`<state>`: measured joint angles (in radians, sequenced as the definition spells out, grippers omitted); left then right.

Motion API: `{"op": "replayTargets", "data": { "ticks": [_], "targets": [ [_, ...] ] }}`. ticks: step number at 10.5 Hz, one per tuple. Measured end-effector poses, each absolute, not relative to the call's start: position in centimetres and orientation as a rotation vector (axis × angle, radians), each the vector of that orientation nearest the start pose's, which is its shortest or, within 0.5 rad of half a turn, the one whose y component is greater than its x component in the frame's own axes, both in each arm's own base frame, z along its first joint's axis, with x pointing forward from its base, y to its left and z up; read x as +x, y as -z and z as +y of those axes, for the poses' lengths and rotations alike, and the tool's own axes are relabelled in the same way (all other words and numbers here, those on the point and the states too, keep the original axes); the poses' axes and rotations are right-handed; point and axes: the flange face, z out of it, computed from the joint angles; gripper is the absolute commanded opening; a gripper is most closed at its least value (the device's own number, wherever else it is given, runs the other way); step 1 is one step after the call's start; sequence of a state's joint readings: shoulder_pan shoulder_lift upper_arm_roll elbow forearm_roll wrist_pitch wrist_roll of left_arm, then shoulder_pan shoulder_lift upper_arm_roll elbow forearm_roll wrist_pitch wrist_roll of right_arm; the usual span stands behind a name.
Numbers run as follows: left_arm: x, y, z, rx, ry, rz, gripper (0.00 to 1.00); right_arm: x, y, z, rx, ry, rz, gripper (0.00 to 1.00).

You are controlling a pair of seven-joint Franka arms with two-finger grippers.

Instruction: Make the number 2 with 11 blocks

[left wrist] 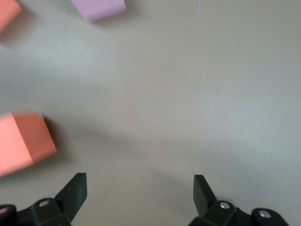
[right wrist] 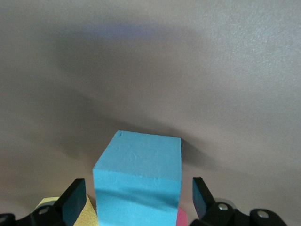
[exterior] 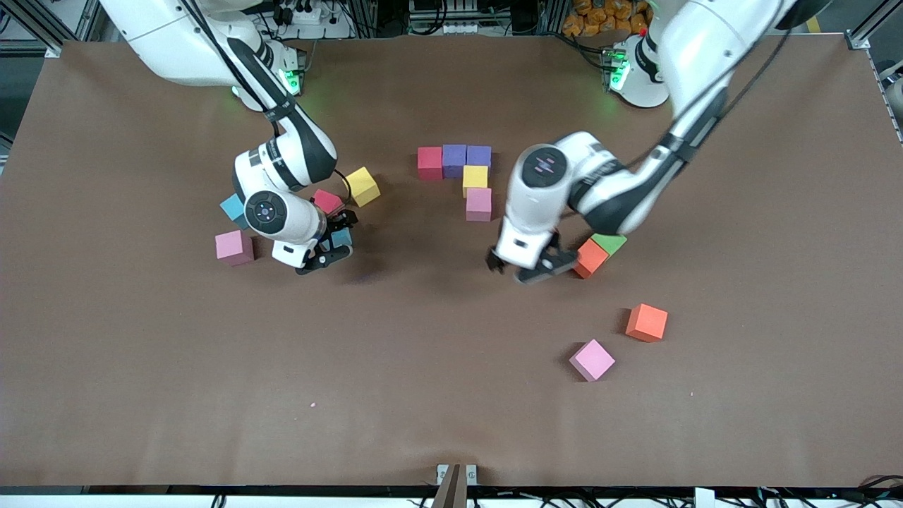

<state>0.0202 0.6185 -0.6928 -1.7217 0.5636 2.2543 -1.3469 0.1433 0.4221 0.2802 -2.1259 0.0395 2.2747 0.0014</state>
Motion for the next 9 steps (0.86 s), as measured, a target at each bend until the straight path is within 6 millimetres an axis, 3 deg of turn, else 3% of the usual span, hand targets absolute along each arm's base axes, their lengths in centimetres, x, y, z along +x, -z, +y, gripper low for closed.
{"op": "replayTargets", "data": {
  "ticks": [2,3,6,9],
  "targets": [
    [60.9,-30.4,-31.8,-3.065,0.222,-0.810,1.00,49.3,-19.4,22.8,-2.970,-0.442,-0.582,0.17],
    [62.8,-30.1,-29.3,-3.032,0.243,-0.873,1.00,49.1,-19.4,23.1,-2.966,-0.438,-0.606,0.06],
    [65.9,-29.2,-26.8,-3.041,0.224,-0.849,1.00,49.7,-20.4,24.2,-2.909,-0.370,-0.808,0.02],
    [69.8,-28.7,-22.2,-3.094,0.157,-0.710,1.00,51.9,-23.2,26.1,-2.777,-0.232,-1.182,0.02]
  ]
}}
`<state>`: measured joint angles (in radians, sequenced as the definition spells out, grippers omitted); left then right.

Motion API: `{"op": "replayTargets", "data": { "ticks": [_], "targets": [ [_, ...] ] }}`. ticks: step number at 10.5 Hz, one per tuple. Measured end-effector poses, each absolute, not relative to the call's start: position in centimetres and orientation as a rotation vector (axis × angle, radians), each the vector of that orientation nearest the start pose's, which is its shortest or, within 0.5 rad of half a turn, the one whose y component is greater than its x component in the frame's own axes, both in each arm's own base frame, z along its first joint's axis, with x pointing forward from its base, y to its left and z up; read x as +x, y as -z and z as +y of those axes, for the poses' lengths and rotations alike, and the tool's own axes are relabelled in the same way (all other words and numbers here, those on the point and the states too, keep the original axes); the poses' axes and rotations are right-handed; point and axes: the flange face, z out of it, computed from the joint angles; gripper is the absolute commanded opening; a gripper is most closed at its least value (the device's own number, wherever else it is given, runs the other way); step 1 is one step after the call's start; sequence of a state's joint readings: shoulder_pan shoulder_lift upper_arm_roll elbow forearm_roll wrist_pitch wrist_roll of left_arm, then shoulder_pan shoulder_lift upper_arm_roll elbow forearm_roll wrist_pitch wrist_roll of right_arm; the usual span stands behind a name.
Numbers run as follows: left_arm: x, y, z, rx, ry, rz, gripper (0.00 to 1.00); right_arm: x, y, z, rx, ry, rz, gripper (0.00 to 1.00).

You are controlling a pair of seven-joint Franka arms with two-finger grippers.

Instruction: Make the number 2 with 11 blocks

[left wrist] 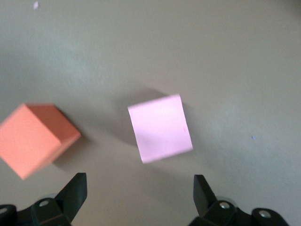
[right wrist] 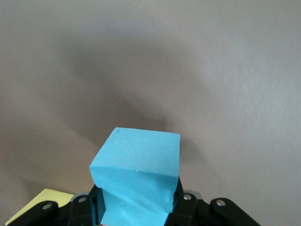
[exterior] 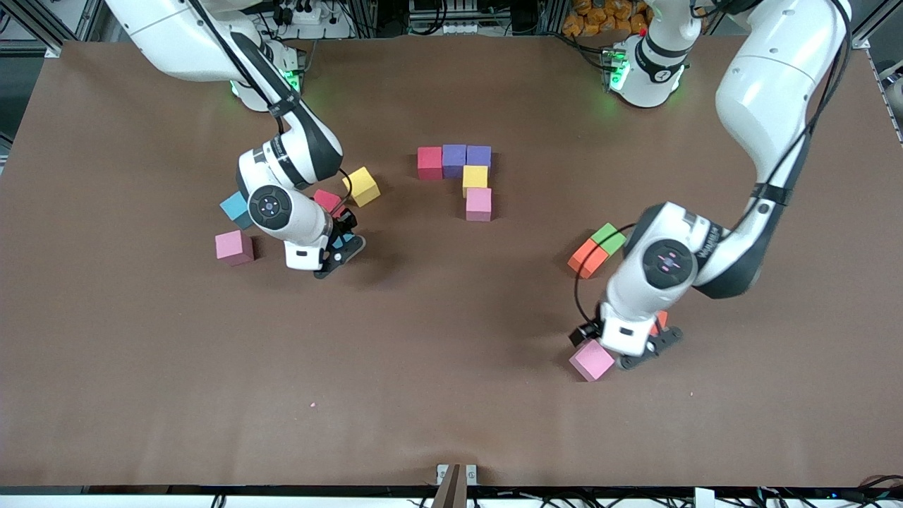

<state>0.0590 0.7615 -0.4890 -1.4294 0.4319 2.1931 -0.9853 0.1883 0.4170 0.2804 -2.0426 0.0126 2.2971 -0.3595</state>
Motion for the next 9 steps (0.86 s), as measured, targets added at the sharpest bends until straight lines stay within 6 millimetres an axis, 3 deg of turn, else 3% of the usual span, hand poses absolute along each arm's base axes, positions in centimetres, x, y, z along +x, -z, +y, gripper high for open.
{"op": "replayTargets", "data": {
  "ticks": [3,6,7,9],
  "targets": [
    [71.7,-27.7,-22.0,-3.117,0.159,-0.673,1.00,50.8,-26.0,33.9,-2.632,-0.119,-1.653,0.02],
    [73.0,-26.2,-23.0,-3.089,0.155,-0.669,1.00,47.0,-27.1,42.8,-2.488,-0.168,-1.911,0.02],
    [73.3,-25.5,-23.2,-3.079,0.160,-0.665,1.00,46.6,-27.2,45.0,-2.460,-0.197,-1.961,0.03],
    [73.7,-24.8,-23.1,-3.075,0.161,-0.675,1.00,46.9,-25.8,47.3,-2.421,-0.217,-2.028,0.02]
  ]
}}
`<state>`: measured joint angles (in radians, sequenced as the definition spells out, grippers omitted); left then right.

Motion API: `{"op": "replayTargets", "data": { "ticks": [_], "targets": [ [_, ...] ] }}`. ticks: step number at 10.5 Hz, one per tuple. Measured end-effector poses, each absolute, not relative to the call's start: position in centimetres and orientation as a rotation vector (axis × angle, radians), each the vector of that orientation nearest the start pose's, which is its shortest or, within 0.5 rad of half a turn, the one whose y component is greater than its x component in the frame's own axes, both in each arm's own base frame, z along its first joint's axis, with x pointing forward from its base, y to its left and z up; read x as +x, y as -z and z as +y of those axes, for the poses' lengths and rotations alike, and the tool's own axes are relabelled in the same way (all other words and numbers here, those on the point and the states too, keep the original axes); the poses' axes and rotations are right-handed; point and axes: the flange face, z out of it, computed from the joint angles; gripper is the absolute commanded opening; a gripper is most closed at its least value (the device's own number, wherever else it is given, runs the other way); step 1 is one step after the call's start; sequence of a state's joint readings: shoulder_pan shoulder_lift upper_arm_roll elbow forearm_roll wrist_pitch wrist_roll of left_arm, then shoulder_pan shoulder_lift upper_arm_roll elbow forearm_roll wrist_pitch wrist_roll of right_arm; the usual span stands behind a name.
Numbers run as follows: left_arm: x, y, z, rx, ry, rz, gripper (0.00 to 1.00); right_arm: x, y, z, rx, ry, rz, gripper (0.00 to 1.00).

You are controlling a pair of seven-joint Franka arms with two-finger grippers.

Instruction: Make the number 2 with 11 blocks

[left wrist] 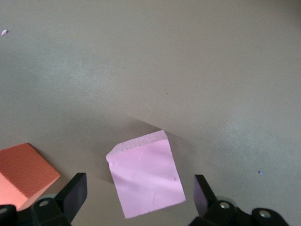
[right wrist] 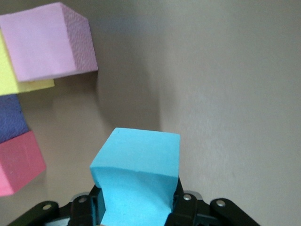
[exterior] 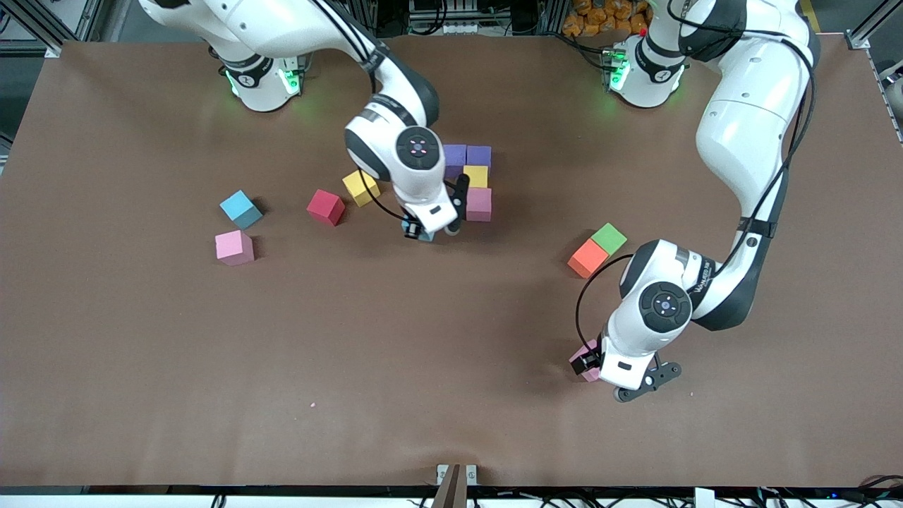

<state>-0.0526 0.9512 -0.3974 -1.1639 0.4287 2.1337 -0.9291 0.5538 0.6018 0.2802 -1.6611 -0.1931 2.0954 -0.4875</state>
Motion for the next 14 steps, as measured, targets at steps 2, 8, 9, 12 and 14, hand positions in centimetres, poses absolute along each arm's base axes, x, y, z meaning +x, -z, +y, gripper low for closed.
{"op": "replayTargets", "data": {
  "ticks": [2,8,9,12,14],
  "targets": [
    [74.0,-23.9,-22.7,-3.072,0.155,-0.688,1.00,46.0,-22.4,48.8,-2.367,-0.274,-2.081,0.02],
    [74.3,-22.6,-22.0,-3.027,0.153,-0.787,1.00,42.0,-20.6,52.4,-2.281,-0.311,-2.182,0.02],
    [74.2,-22.6,-22.2,-3.022,0.157,-0.799,1.00,41.9,-20.6,52.4,-2.281,-0.315,-2.176,0.02],
    [74.1,-22.7,-23.3,-3.025,0.179,-0.842,1.00,41.6,-20.5,52.5,-2.280,-0.338,-2.135,0.02],
    [73.9,-22.4,-24.2,-3.032,0.193,-0.858,1.00,40.7,-20.4,53.1,-2.265,-0.354,-2.134,0.02]
  ]
}}
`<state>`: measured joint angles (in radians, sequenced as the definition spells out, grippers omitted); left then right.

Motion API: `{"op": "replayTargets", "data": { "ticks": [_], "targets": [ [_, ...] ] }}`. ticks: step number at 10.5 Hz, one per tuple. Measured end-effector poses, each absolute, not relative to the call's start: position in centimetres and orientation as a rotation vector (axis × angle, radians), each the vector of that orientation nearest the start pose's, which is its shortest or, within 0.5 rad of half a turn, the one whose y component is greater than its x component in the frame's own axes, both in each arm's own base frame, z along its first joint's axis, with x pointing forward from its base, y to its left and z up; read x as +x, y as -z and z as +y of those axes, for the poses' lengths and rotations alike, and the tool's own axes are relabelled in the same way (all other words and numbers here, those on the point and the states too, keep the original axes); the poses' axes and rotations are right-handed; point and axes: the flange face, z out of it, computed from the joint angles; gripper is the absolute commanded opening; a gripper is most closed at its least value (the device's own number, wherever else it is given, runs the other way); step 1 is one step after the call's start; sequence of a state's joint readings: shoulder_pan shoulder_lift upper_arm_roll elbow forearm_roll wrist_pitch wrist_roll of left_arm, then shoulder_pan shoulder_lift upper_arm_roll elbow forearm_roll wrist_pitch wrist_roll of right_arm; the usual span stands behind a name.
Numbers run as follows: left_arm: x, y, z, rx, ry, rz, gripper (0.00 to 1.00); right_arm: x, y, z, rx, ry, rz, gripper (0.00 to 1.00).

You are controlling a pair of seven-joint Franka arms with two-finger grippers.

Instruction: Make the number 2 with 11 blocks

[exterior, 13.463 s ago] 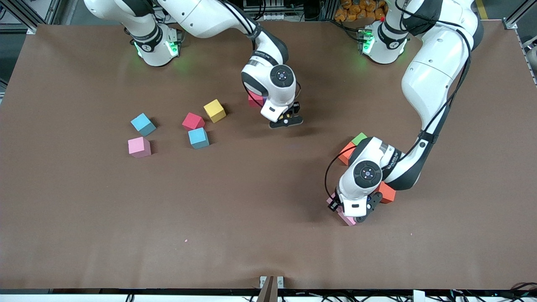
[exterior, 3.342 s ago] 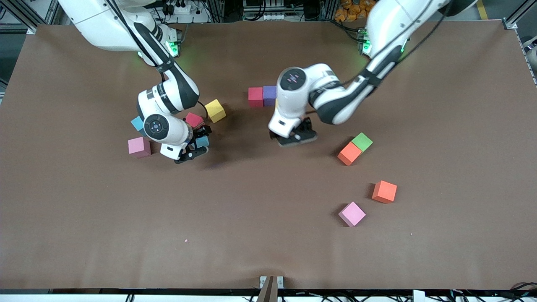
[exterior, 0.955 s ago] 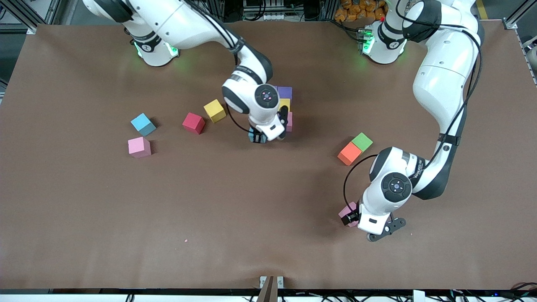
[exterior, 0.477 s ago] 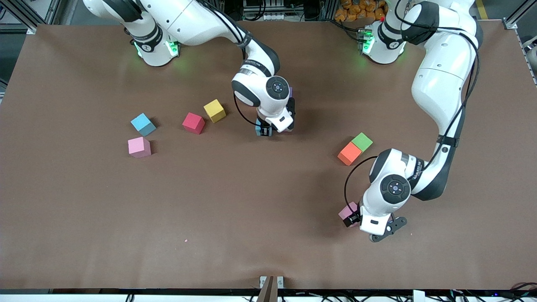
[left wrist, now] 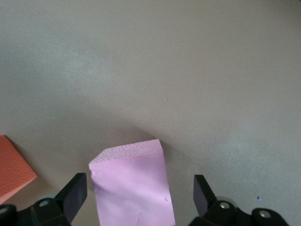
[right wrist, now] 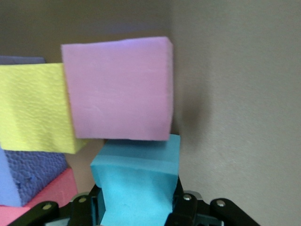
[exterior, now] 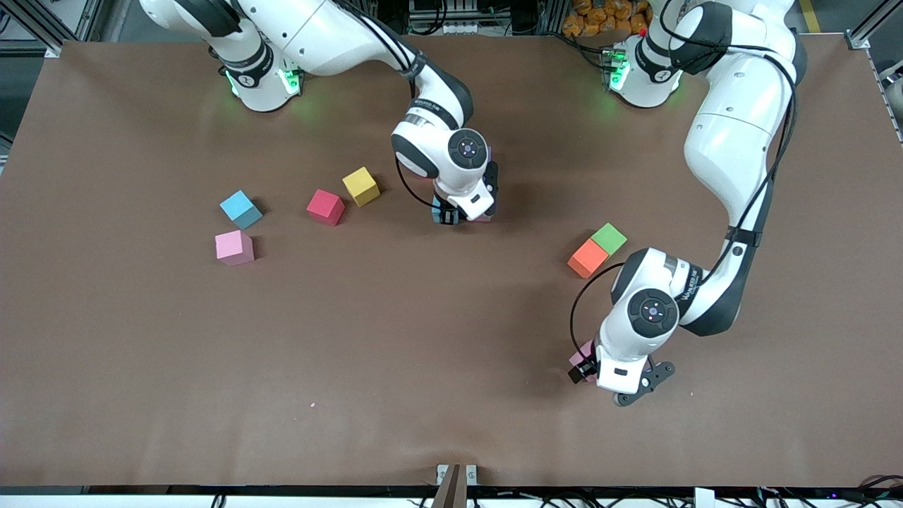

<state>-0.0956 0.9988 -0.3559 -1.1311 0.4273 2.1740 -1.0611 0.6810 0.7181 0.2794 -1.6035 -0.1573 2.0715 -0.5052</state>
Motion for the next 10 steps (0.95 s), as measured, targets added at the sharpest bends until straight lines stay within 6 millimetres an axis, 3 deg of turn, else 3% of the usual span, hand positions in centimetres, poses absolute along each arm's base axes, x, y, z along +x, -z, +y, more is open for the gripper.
{"op": "replayTargets", "data": {
  "ticks": [4,5,6,7,8,10],
  "targets": [
    [74.0,-21.1,-23.5,-3.013,0.186,-0.863,1.00,39.5,-20.3,54.2,-2.242,-0.360,-2.160,0.02],
    [74.0,-20.8,-23.3,-3.010,0.182,-0.863,0.93,39.3,-20.3,54.5,-2.237,-0.359,-2.164,0.03],
    [74.0,-20.6,-23.3,-3.009,0.178,-0.863,0.79,39.3,-20.3,54.6,-2.236,-0.361,-2.166,0.16],
    [73.9,-20.5,-23.4,-3.009,0.176,-0.863,0.71,39.3,-20.3,54.7,-2.236,-0.362,-2.165,0.84],
    [74.0,-20.5,-23.3,-3.004,0.176,-0.878,0.64,39.3,-20.3,54.7,-2.236,-0.362,-2.165,1.00],
    [74.2,-20.6,-22.5,-2.984,0.174,-0.950,0.58,39.4,-19.4,54.6,-2.235,-0.360,-2.161,1.00]
  ]
}}
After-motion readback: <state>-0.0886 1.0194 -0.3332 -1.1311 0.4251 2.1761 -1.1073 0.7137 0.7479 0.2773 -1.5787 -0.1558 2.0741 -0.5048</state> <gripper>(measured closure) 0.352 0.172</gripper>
